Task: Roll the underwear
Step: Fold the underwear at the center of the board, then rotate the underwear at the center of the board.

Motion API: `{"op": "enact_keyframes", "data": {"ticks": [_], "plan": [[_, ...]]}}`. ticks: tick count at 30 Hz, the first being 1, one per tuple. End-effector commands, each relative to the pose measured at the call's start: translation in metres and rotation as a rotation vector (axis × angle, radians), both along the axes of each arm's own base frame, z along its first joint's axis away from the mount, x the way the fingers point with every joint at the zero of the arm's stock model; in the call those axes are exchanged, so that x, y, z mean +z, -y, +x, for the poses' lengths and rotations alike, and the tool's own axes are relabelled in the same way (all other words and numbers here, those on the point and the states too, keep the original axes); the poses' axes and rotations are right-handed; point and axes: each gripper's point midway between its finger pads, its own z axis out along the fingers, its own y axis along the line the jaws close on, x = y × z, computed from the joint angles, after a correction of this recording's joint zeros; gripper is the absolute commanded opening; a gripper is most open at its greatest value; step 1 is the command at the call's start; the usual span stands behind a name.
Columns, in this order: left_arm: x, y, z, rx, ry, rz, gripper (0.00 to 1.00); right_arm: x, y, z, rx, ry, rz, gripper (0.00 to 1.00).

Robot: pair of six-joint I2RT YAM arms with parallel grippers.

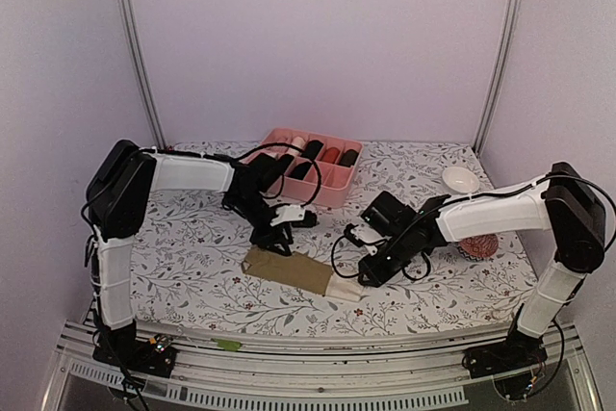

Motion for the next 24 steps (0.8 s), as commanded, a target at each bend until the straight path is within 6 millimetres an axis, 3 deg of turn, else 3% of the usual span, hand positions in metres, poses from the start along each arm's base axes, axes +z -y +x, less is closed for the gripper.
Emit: {"op": "enact_keyframes", "data": {"ticks": [1,3,4,7,10,12,14,17,20,24], "plan": [[0.061,-0.016,0.052,0.241,0.067,-0.115,0.43,0.028,0.015,0.017,-0.123,0.025,0.016,0.41],[0.092,-0.028,0.062,0.316,0.112,-0.173,0.49,0.042,0.018,0.024,-0.150,0.045,0.041,0.46],[0.105,-0.035,0.066,0.352,0.135,-0.202,0.56,0.052,0.018,0.027,-0.163,0.065,0.060,0.49],[0.154,-0.054,0.076,0.436,0.245,-0.303,0.94,0.087,0.020,0.041,-0.204,0.154,0.133,0.59],[0.206,-0.077,0.080,0.532,0.359,-0.410,0.96,0.135,0.023,0.056,-0.263,0.282,0.238,0.73],[0.226,-0.090,0.077,0.611,0.415,-0.464,0.96,0.161,0.022,0.064,-0.299,0.349,0.310,0.95],[0.216,-0.099,0.065,0.682,0.373,-0.464,0.96,0.179,0.019,0.068,-0.315,0.378,0.369,0.99],[0.176,-0.091,0.015,0.523,0.155,-0.363,0.96,0.184,0.004,0.068,-0.249,0.354,0.398,0.99],[0.139,-0.085,-0.030,0.474,-0.082,-0.280,0.96,0.171,-0.010,0.064,-0.157,0.283,0.368,0.99],[0.094,-0.081,-0.077,0.424,-0.113,-0.168,0.90,0.148,-0.019,0.056,-0.096,0.164,0.356,0.99]]}}
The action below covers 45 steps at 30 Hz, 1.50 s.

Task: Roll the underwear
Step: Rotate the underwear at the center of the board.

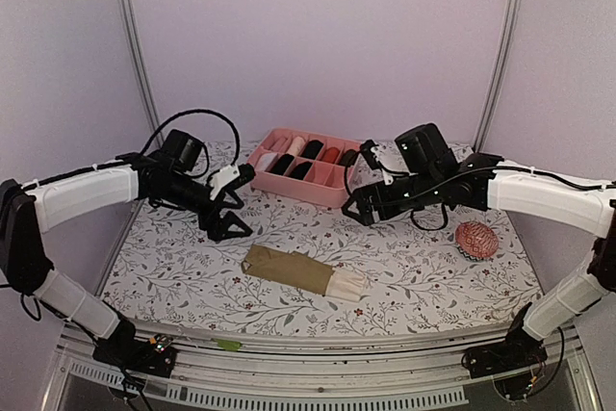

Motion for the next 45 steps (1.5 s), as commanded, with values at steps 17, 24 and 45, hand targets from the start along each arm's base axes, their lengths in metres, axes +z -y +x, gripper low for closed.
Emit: {"op": "enact_keyframes", "data": {"ticks": [17,24,45], "plan": [[-0.165,0.004,-0.046,0.013,-0.217,0.418,0.23,-0.075,0.027,-0.034,0.035,-0.298,-0.073,0.99],[-0.179,0.028,0.037,0.050,-0.103,0.408,0.21,-0.094,0.036,-0.044,0.054,-0.349,-0.100,0.98],[-0.080,0.034,0.018,-0.021,-0.066,0.131,0.37,-0.152,-0.051,-0.033,0.186,-0.623,0.099,0.63]]}}
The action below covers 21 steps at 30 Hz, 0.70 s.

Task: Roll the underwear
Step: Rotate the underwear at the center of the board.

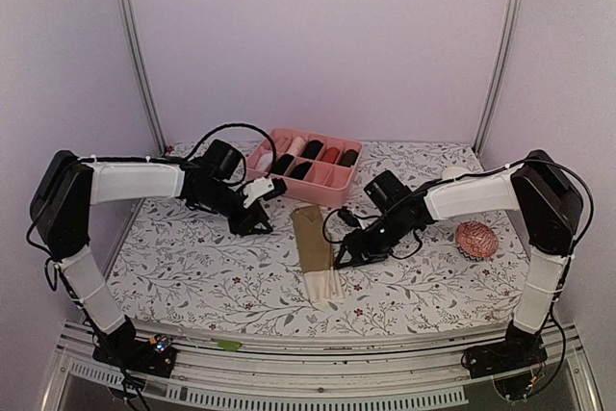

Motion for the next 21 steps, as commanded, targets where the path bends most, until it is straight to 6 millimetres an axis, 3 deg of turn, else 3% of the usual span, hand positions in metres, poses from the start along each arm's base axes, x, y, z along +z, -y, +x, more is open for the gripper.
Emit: {"op": "enact_keyframes", "data": {"ticks": [1,5,10,14,17,21], "plan": [[0.007,-0.007,-0.023,0.015,-0.032,-0.046,0.37,0.003,-0.030,0.002,-0.036,-0.100,0.124,0.64],[0.010,-0.015,-0.034,0.023,-0.019,-0.053,0.37,-0.020,-0.039,-0.011,-0.033,-0.168,0.091,0.53],[0.020,-0.020,-0.053,-0.026,0.022,-0.087,0.36,-0.035,-0.049,-0.044,0.004,-0.240,0.075,0.32],[0.017,-0.021,-0.083,-0.118,0.038,-0.106,0.35,-0.045,-0.057,-0.080,0.032,-0.291,0.062,0.21],[0.012,-0.016,-0.110,-0.201,0.051,-0.105,0.35,-0.051,-0.061,-0.102,0.057,-0.317,0.038,0.20],[0.010,-0.011,-0.142,-0.284,0.060,-0.126,0.36,-0.048,-0.049,-0.108,0.017,-0.312,0.006,0.28]]}}
